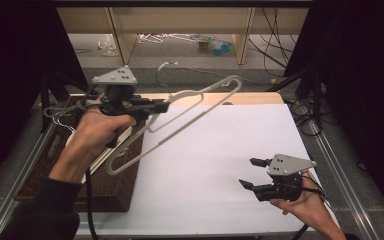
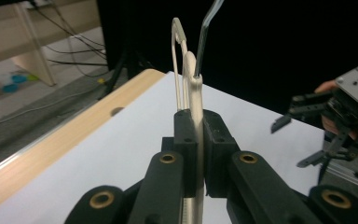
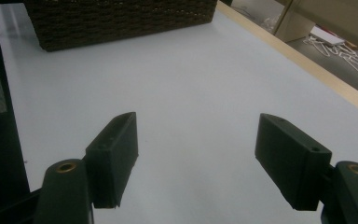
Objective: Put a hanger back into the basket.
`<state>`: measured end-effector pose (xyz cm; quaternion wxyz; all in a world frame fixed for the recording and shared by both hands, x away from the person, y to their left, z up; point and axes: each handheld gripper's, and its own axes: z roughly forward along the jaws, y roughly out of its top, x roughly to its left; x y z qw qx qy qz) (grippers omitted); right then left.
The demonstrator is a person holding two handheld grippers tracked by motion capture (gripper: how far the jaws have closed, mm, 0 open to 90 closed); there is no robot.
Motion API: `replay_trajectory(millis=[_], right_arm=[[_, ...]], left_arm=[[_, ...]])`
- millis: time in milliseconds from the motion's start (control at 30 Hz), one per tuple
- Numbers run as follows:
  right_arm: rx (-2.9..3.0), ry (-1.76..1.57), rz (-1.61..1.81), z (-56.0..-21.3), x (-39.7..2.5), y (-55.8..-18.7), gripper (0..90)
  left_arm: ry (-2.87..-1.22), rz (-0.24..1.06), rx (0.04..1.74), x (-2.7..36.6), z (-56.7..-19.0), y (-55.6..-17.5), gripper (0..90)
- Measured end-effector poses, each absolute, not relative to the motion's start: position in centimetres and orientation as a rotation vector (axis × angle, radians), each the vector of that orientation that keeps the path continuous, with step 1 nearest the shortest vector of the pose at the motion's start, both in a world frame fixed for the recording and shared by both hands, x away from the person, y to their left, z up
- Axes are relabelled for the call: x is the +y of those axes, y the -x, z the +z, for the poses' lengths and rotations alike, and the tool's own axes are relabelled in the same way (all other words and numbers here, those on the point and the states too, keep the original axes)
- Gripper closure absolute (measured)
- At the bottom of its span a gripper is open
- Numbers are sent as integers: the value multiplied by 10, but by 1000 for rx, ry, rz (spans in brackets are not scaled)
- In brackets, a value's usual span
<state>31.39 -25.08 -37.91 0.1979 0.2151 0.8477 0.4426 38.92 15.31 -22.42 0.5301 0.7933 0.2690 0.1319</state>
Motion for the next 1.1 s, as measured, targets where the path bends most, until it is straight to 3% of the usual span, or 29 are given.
replay_trajectory(millis=[433,1100], right_arm=[[2413,-622,1249,-398,-249,-310,296],[2435,-655,1261,-414,-254,-304,291]], left_arm=[[-1833,447,835,251,-240,-396,855],[-1805,557,1033,340,-286,-395,856]])
